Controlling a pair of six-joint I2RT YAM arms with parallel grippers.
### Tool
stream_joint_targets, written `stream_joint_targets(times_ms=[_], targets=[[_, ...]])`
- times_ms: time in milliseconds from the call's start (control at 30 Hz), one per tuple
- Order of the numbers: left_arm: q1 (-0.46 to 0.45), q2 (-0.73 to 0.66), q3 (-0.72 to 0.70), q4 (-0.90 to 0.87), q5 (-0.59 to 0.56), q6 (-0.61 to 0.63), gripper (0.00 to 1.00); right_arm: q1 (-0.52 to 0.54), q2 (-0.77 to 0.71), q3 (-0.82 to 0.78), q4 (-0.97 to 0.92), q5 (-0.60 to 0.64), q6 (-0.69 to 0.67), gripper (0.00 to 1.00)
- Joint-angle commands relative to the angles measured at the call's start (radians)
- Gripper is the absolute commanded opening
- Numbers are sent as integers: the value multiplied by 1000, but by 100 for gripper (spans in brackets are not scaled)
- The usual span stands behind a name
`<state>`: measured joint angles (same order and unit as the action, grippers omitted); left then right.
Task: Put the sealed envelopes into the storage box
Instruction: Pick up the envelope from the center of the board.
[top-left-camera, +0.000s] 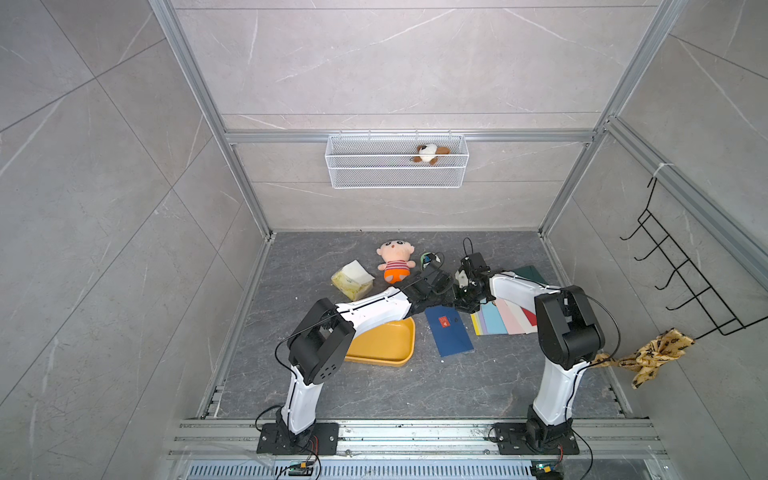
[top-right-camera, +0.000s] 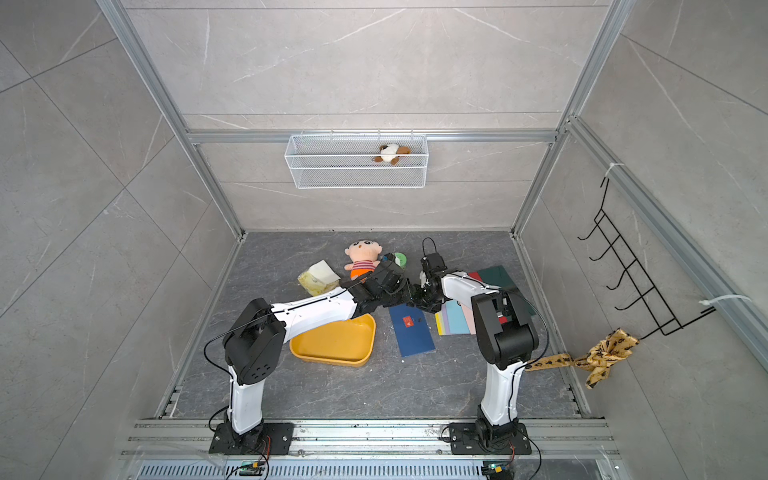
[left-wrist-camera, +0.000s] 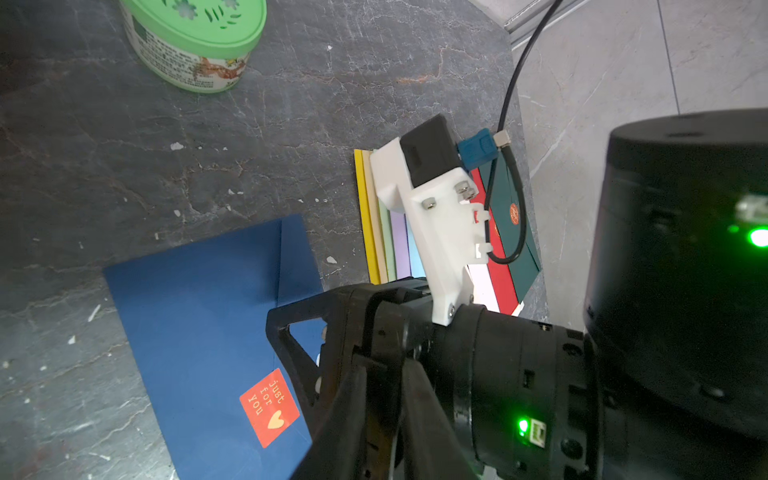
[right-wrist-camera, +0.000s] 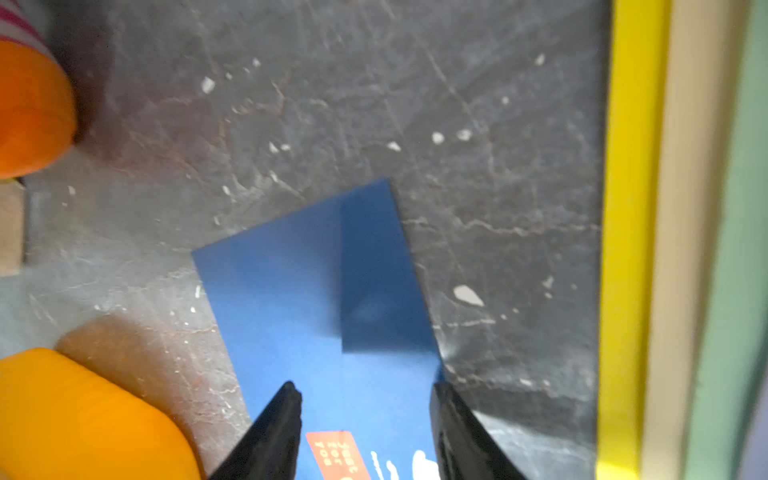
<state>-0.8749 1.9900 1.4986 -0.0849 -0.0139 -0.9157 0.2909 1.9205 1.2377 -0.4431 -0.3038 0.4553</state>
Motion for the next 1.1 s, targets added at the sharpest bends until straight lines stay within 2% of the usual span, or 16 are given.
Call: stream_joint_targets(times_ms=[0,167,300,467,667,733,867,1067], targets=[[50,-18,-7,-130,-22,4,28,-33,-51,-22,60,-30,-16,55],[58,-34,13,-98,18,34,38,-34,-71,-35,63,-38,-35,56],[59,-83,-38,-20,68,47,43,-35,-85,-43,63,-38,-41,56],[57,-159,-111,102,166,103,45,-36,-86,-25,51,-44,-52,57],[58,-233,-165,161,246,129,47,-39,-96,-19,43,-35,-64,57],[57,-239,-173,136,208,109,48,-41,-100,-21,45,-33,-63,57],[58,-182,-130,-32,69,53,47,-42,-93,-11,35,-21,-61,58],[29,-41,-9,-166,-22,0,46,-56,-45,43,8,-38,-78,59]])
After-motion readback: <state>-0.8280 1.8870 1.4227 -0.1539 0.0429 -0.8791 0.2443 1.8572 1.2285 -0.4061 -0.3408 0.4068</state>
